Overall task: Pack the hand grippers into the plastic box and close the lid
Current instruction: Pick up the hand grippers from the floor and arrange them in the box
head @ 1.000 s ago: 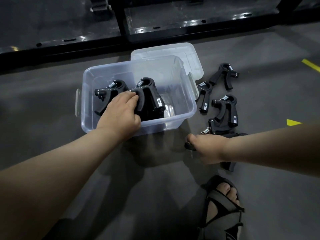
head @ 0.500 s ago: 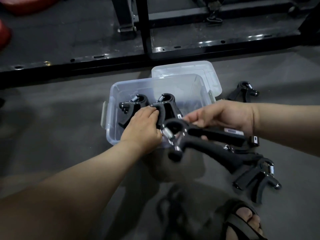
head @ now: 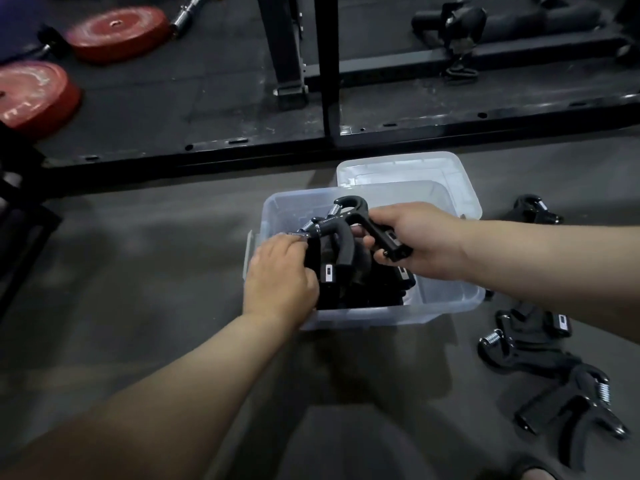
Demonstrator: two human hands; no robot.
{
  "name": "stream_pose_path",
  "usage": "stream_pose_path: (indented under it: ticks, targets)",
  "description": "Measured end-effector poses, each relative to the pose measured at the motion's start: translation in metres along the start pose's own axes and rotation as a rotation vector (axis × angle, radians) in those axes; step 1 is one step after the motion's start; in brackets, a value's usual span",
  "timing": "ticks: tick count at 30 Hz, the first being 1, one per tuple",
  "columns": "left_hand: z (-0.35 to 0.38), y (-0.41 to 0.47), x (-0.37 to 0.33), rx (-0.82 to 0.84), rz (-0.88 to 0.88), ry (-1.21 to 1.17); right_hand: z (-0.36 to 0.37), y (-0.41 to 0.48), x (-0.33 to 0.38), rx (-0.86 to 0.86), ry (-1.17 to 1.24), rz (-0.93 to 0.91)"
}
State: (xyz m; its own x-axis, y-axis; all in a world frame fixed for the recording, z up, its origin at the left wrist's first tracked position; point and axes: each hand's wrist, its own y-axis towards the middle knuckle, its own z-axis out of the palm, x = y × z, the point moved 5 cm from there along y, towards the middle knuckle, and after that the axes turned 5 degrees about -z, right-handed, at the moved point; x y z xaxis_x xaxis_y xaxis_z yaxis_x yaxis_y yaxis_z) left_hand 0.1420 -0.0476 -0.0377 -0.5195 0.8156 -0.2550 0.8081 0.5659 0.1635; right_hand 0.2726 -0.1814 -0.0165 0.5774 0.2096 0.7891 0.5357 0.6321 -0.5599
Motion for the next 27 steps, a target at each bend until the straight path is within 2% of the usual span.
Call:
stream_pose_path:
  ticks: [4,13,17,19,27]
  targets:
    - [0.001,0.0,0.022,-0.018,-0.03,0.006,0.02,0.01,-0.01,-0.037,-0.033,0.006]
    - [-0.004,-0.006,0.027,-0.1,-0.118,-0.318,0.044,0.02,-0.012,-0.102,-0.106,-0.088]
    - [-0.004,-0.006,0.027,-0.067,-0.137,-0.385,0.05,0.022,-0.009,-0.091,-0.558,-0.199]
    - [-0.004,-0.004,0.025,-0.04,-0.093,-0.326,0.054,0.019,-0.007,-0.041,-0.788,-0.211]
    - [0.004,-0.004,0.02,0.02,-0.02,-0.03,0.067,0.01,0.003,0.09,-1.434,-0.291]
